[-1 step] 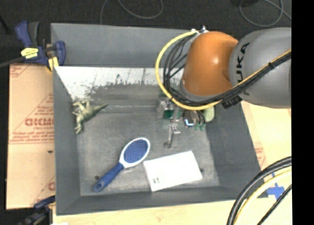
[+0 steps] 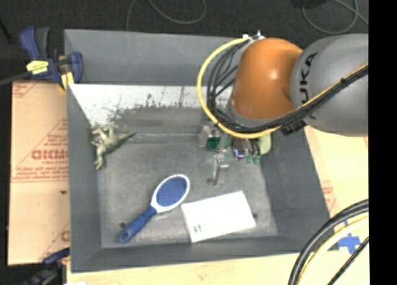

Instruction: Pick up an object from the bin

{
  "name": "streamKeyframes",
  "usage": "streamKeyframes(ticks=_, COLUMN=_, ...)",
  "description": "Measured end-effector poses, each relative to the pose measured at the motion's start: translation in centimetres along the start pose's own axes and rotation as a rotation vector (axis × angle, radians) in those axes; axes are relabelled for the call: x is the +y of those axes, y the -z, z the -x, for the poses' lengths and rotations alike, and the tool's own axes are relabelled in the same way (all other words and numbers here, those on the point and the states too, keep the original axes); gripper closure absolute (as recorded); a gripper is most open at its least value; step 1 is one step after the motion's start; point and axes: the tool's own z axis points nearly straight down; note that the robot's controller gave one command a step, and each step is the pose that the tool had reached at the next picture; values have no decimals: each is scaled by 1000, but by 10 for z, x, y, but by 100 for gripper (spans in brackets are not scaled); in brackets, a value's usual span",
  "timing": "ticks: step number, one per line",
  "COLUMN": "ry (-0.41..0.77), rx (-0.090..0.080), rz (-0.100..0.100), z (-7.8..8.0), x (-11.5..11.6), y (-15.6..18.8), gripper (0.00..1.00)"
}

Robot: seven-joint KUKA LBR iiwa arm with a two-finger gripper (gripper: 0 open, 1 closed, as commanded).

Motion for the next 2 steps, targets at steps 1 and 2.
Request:
streamKeyframes(ticks=1, ry=178, rx=-8, rz=-2, z=-3, x=25, y=-41, gripper=0)
streamKeyframes(ticks=2, ry=329, rx=1, rz=1, z=-17, x=74, y=-49, gripper=0)
